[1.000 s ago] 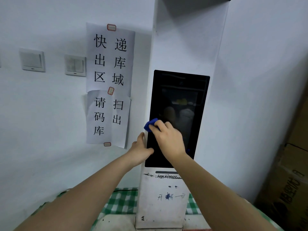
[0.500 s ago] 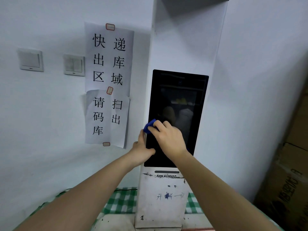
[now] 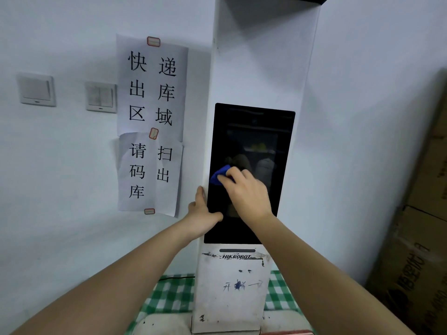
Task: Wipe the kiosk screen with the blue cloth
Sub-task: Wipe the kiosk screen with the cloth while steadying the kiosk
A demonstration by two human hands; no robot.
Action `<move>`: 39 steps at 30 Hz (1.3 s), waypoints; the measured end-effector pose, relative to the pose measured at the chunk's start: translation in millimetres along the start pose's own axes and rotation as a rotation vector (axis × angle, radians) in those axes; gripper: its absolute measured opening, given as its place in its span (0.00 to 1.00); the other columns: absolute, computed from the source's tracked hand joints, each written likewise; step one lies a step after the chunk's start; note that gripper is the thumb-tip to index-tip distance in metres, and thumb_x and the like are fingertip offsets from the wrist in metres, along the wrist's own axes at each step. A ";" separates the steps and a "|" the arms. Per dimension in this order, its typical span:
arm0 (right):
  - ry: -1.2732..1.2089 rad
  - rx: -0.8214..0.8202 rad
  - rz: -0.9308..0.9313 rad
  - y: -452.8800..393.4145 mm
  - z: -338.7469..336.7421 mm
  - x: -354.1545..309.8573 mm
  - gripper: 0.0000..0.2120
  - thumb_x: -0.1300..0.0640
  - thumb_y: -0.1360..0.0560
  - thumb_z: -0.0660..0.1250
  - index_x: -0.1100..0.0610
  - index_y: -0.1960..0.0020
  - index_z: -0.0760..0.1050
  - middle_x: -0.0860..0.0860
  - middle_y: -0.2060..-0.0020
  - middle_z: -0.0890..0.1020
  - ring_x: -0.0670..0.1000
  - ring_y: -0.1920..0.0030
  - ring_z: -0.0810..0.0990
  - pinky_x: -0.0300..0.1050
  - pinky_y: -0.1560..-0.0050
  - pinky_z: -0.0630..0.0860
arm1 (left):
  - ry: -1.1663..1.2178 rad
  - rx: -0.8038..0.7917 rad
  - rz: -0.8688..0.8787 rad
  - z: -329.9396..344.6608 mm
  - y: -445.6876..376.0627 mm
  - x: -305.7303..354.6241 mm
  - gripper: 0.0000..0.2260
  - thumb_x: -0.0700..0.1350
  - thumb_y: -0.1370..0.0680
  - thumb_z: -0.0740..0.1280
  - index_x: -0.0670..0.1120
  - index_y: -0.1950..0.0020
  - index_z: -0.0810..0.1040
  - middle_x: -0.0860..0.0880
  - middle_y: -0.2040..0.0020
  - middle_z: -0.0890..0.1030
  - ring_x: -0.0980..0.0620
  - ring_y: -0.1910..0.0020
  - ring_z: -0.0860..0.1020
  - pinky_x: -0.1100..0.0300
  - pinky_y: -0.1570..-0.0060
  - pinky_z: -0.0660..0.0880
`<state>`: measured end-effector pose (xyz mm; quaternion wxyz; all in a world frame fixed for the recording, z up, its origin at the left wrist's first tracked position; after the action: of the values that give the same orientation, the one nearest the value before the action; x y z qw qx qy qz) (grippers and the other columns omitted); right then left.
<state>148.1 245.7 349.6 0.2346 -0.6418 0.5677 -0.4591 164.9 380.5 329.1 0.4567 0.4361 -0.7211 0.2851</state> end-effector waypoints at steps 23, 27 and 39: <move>-0.022 -0.051 0.052 31.4 8.4 5.2 0.27 0.66 0.43 0.78 0.55 0.45 0.80 0.51 0.57 0.78 0.51 0.67 0.73 0.38 0.75 0.59 | -0.055 0.024 -0.026 4.9 4.4 8.5 0.42 0.42 0.23 0.64 0.56 0.23 0.35 0.45 0.23 0.51 0.45 0.28 0.62 0.60 0.46 0.61; -0.009 -0.002 0.137 15.4 -0.5 18.0 0.23 0.64 0.39 0.77 0.54 0.44 0.79 0.52 0.55 0.78 0.53 0.64 0.75 0.39 0.76 0.60 | -0.062 0.016 -0.022 5.8 7.2 9.6 0.42 0.43 0.23 0.64 0.55 0.23 0.35 0.45 0.23 0.50 0.45 0.27 0.61 0.55 0.36 0.63; 0.000 -0.048 0.086 41.5 4.6 25.0 0.28 0.67 0.44 0.79 0.55 0.45 0.80 0.52 0.57 0.78 0.53 0.67 0.74 0.40 0.78 0.65 | -0.072 0.029 -0.031 7.9 6.9 10.9 0.43 0.42 0.23 0.65 0.55 0.23 0.34 0.44 0.23 0.51 0.44 0.28 0.62 0.53 0.34 0.63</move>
<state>129.0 210.8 321.5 0.2385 -0.6222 0.6058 -0.4348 153.3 373.2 335.6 0.4285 0.4637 -0.7259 0.2728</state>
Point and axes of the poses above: each hand's wrist, its own y-axis away from the middle knuckle, its own z-axis out of the palm, x = y × z, the point moved 1 cm from there along -y, towards the middle knuckle
